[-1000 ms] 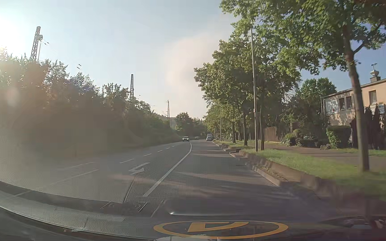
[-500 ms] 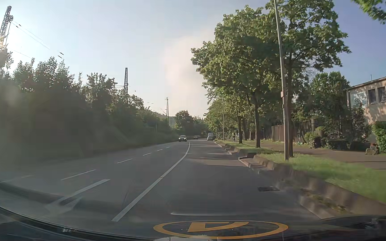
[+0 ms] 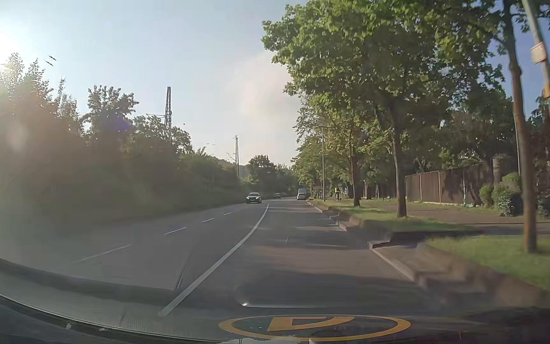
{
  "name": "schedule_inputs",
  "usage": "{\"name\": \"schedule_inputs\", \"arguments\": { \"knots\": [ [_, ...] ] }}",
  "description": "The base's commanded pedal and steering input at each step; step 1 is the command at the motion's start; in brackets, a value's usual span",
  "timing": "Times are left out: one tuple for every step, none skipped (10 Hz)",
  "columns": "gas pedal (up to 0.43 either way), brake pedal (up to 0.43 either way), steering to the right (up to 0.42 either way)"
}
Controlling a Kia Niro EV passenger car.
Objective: Follow the waypoints while adhering to traffic rules and regulations
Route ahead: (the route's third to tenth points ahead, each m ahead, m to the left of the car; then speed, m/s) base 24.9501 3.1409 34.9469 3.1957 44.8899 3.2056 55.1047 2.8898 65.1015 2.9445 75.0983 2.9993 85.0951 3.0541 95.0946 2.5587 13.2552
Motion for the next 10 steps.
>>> {"name": "schedule_inputs", "arguments": {
  "knots": [
    [0.268,0.0,-0.009],
    [0.268,0.0,-0.01],
    [0.268,0.0,-0.01],
    [0.268,0.0,-0.01],
    [0.26,0.0,-0.01],
    [0.248,0.0,-0.008],
    [0.24,0.0,-0.008],
    [0.228,0.0,-0.009],
    [0.228,0.0,-0.009],
    [0.228,0.0,-0.009]
  ]
}}
